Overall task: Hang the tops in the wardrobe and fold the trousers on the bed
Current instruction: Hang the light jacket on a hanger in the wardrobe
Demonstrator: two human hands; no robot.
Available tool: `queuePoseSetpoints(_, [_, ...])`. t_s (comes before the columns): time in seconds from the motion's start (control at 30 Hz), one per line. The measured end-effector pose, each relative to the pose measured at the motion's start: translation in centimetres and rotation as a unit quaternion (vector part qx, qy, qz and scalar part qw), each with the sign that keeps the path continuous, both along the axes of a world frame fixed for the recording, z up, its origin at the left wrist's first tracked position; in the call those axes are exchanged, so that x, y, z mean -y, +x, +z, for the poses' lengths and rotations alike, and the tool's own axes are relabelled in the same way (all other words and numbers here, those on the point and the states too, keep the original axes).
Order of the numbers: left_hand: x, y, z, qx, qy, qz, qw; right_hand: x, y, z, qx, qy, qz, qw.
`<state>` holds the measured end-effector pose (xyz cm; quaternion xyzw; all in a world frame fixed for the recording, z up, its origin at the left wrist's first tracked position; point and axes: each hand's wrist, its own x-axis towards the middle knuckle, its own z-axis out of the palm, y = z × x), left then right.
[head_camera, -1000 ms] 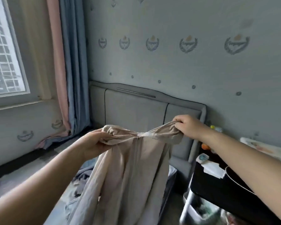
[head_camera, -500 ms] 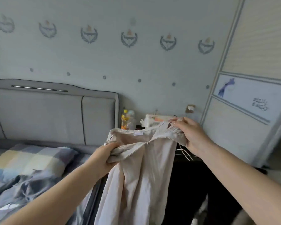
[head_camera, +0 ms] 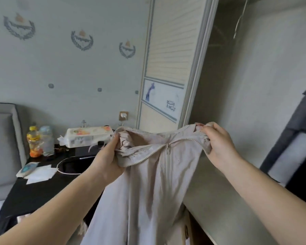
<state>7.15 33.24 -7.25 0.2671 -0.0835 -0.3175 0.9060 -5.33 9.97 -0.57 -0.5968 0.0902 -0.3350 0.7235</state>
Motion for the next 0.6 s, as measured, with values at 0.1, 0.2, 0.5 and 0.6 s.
queuePoseSetpoints(0.1, [5.7,-0.5,2.2,0.002,-0.049,-0.077,0.996,3.9,-2.5,1.8,0.034,0.019,-0.071,0.997])
queuePoseSetpoints(0.2, [11.0,-0.3,4.1,0.044,0.006,-0.101,0.994,7.5,-4.0,3.3,0.049,0.011,-0.144,0.988])
queuePoseSetpoints(0.5, [25.3,4.8,9.7,0.104,-0.031,-0.165,0.980,17.8,-3.0,8.9,0.081,-0.056,-0.314,0.944])
queuePoseSetpoints(0.6, [29.6,7.3,12.3,0.126,-0.072,-0.184,0.972,20.6,-1.2,11.3,0.077,-0.109,-0.376,0.917])
